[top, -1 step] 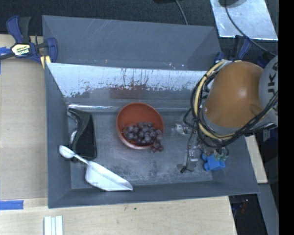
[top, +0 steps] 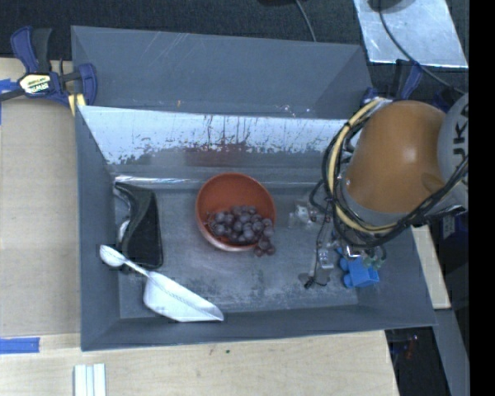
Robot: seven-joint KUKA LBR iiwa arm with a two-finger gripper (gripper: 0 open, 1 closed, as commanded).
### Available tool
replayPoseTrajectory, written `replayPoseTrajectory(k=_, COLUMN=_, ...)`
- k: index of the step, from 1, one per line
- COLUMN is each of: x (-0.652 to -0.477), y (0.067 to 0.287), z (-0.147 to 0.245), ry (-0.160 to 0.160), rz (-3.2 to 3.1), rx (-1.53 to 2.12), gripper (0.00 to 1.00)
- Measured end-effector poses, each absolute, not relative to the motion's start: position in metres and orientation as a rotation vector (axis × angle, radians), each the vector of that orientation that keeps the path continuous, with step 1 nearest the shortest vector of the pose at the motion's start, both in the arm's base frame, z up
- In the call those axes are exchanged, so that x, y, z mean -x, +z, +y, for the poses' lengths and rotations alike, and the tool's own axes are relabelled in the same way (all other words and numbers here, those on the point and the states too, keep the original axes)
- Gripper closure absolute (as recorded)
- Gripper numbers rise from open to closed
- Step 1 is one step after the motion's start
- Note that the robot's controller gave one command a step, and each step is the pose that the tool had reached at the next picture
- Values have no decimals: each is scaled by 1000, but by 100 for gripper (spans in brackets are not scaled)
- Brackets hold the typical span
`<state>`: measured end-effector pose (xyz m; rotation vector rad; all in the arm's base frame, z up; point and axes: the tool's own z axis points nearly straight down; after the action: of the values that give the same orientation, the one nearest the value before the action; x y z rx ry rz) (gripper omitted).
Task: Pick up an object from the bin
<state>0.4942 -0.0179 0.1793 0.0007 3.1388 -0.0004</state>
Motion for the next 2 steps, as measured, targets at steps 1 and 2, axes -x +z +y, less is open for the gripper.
replayPoseTrajectory(k=1, x=-593, y=70, z=42, ry=5, rz=3139, rx=-108, gripper=0)
replayPoseTrajectory(k=2, x=-605, y=126, z=49, ry=-5, rz=3107, rx=329, gripper=0)
